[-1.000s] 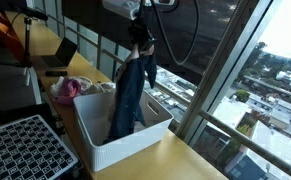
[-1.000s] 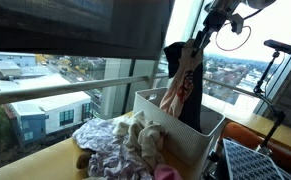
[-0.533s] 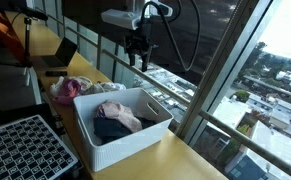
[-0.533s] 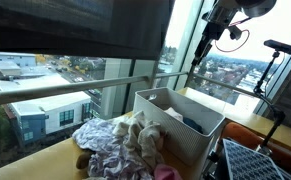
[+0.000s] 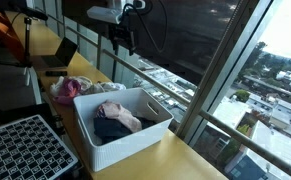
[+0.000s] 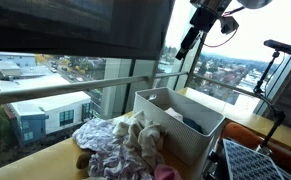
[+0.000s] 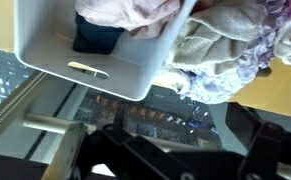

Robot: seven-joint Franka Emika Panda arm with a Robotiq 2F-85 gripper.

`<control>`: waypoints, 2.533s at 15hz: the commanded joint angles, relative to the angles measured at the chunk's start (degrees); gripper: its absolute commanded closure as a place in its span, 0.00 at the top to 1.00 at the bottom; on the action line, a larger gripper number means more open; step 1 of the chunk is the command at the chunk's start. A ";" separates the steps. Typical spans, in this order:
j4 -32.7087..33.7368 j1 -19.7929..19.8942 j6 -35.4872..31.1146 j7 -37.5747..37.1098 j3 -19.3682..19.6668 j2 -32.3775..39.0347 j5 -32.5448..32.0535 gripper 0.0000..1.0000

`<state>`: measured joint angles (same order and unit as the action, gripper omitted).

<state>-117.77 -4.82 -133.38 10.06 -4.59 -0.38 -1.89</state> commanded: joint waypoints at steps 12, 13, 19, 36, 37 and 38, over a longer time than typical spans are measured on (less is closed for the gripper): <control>4.09 -11.14 -14.34 -9.55 -4.47 31.05 -7.17 1.00; 5.29 -11.72 -14.32 -9.54 -4.60 33.27 -6.97 1.00; 16.34 -15.35 -13.13 -8.35 -4.14 44.65 -7.33 1.00; 15.10 -13.98 -7.17 -10.05 -1.72 38.95 -6.79 0.11; 14.17 -14.00 -6.74 -10.40 -1.80 37.39 -6.72 0.04; 12.94 -13.82 -6.23 -10.60 -1.99 35.29 -6.60 0.01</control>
<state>-100.15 -18.72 -141.64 1.14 -6.40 41.56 -7.88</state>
